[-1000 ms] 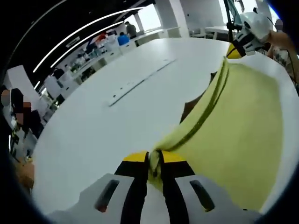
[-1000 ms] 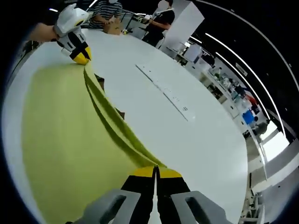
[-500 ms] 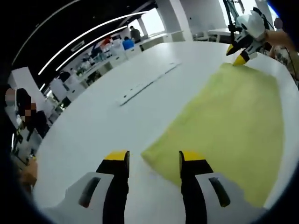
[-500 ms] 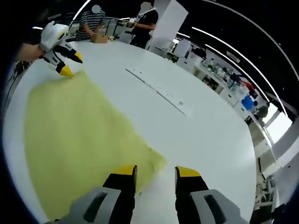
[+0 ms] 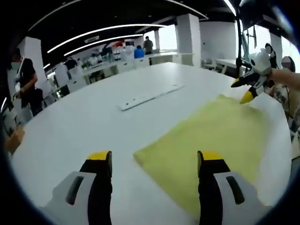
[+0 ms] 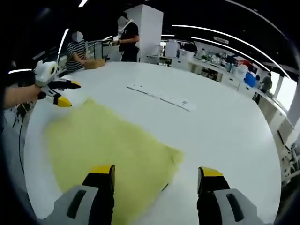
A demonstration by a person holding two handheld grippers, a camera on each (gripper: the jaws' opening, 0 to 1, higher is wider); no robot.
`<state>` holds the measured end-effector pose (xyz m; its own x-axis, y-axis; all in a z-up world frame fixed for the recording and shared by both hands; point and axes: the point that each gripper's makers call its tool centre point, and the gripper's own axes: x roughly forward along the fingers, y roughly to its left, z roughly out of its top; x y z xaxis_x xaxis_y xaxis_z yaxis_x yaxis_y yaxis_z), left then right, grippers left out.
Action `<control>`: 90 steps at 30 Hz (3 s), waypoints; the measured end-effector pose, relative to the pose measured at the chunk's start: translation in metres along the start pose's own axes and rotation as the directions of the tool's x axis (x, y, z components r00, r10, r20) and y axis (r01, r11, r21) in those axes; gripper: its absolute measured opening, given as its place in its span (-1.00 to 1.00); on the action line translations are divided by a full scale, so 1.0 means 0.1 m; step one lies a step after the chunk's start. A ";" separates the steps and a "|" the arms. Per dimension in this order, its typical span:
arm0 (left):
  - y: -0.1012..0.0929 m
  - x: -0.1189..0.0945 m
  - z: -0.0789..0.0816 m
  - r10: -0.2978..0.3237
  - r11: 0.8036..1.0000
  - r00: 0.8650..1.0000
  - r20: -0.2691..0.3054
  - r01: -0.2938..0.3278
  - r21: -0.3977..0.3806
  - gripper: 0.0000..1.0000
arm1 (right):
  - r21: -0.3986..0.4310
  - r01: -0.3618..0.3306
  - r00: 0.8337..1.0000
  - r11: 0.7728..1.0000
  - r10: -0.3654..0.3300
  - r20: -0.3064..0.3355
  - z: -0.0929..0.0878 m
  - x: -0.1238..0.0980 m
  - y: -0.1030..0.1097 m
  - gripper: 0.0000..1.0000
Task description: Fold the garment on the visible template until the final outline fits inside the template.
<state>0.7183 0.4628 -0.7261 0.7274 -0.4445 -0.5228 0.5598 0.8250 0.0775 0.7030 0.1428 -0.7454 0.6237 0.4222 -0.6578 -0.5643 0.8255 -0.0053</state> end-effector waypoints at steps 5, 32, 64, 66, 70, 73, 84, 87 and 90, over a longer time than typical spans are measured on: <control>-0.10 -0.16 -0.03 -0.025 1.000 1.000 0.015 0.025 -0.019 0.56 | 0.025 -0.041 0.999 0.999 0.040 0.002 -0.05 -0.14 0.12 0.57; -0.64 -0.83 -0.52 -0.095 0.989 0.995 0.021 0.097 -0.113 0.22 | 0.075 -0.148 0.989 0.986 0.147 0.015 -0.60 -0.69 0.64 0.45; -0.93 -0.86 -0.95 -0.144 0.957 0.989 -0.036 0.130 -0.260 -0.99 | 0.248 -0.124 0.992 0.961 0.112 0.062 -1.03 -0.68 0.68 -0.58; -0.93 -0.86 -0.94 -0.142 0.959 0.989 -0.033 0.129 -0.253 -1.00 | 0.256 -0.125 0.992 0.959 0.112 0.064 -1.04 -0.69 0.68 -0.59; -0.93 -0.86 -0.95 -0.141 0.958 0.989 -0.036 0.128 -0.259 -1.00 | 0.277 -0.132 0.991 0.952 0.116 0.073 -1.03 -0.69 0.69 -0.68; -0.92 -0.86 -0.94 -0.138 0.958 0.990 -0.035 0.125 -0.259 -1.00 | 0.284 -0.120 0.992 0.951 0.102 0.077 -1.03 -0.70 0.66 -0.78; -0.86 -0.91 -0.97 -0.130 0.967 0.990 -0.051 0.116 -0.227 -1.00 | 0.275 -0.105 0.993 0.956 0.084 0.085 -1.01 -0.74 0.59 -1.00; -0.84 -0.92 -0.99 -0.124 0.969 0.991 -0.055 0.109 -0.219 -1.00 | 0.272 -0.102 0.993 0.957 0.082 0.083 -1.02 -0.73 0.59 -1.00; -0.81 -0.93 -1.01 -0.108 0.974 0.992 -0.066 0.093 -0.205 -1.00 | 0.254 -0.106 0.993 0.961 0.087 0.084 -1.01 -0.74 0.60 -1.00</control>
<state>0.5649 0.4727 -0.7694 0.6345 -0.5071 -0.5833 0.5317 0.8341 -0.1467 0.5683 0.1229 -0.7734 0.6153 0.5225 -0.5902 -0.4714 0.8440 0.2558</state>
